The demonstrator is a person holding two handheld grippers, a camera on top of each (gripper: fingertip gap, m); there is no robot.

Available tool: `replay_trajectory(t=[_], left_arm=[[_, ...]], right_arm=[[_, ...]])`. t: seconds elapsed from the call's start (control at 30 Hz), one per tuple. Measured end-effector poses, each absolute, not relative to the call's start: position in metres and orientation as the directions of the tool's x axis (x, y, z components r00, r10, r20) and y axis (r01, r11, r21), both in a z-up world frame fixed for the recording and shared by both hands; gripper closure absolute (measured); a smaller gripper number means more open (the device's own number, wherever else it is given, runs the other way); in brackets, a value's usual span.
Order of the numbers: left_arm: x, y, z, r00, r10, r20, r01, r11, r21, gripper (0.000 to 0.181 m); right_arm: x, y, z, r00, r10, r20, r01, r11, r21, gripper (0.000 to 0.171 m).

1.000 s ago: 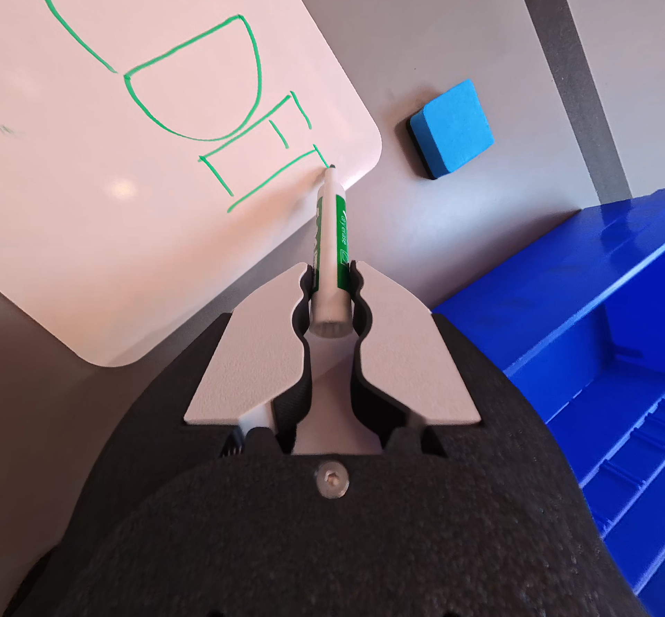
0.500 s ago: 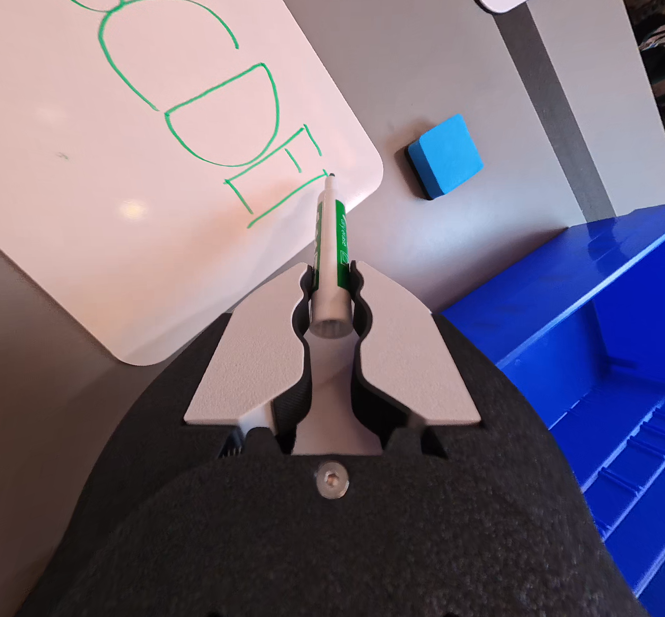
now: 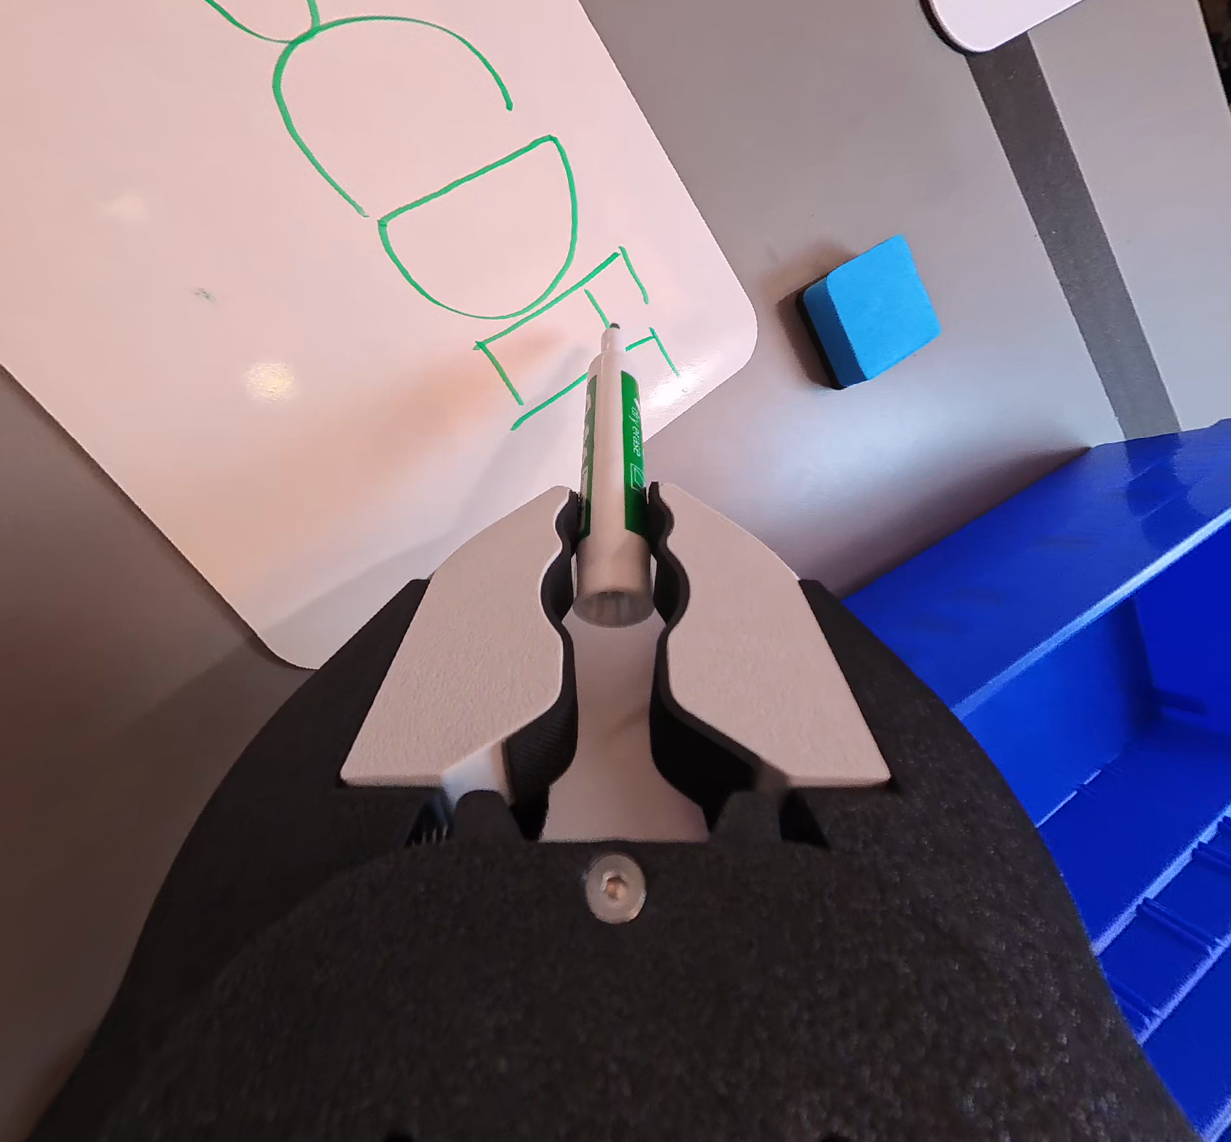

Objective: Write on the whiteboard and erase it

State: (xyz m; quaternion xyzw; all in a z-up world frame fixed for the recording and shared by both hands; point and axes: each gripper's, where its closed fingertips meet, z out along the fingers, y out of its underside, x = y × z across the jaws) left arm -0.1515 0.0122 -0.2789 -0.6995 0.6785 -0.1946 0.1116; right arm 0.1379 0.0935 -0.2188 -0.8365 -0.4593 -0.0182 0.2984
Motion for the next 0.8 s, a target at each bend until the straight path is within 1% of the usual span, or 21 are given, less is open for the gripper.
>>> replay_trajectory(t=[0.47, 0.8], left_arm=[[-0.152, 0.012, -0.279, 0.004, -0.993, 0.120, -0.905, -0.055, -0.421, 0.162], [-0.152, 0.012, -0.279, 0.005, -0.993, 0.122, -0.905, -0.056, -0.422, 0.162]], right_arm=[[0.138, 0.088, -0.222, 0.578, 0.766, 0.281, 0.773, -0.404, -0.489, 0.151], [0.143, 0.087, -0.229, 0.581, 0.765, 0.279, 0.777, -0.419, -0.470, 0.151]])
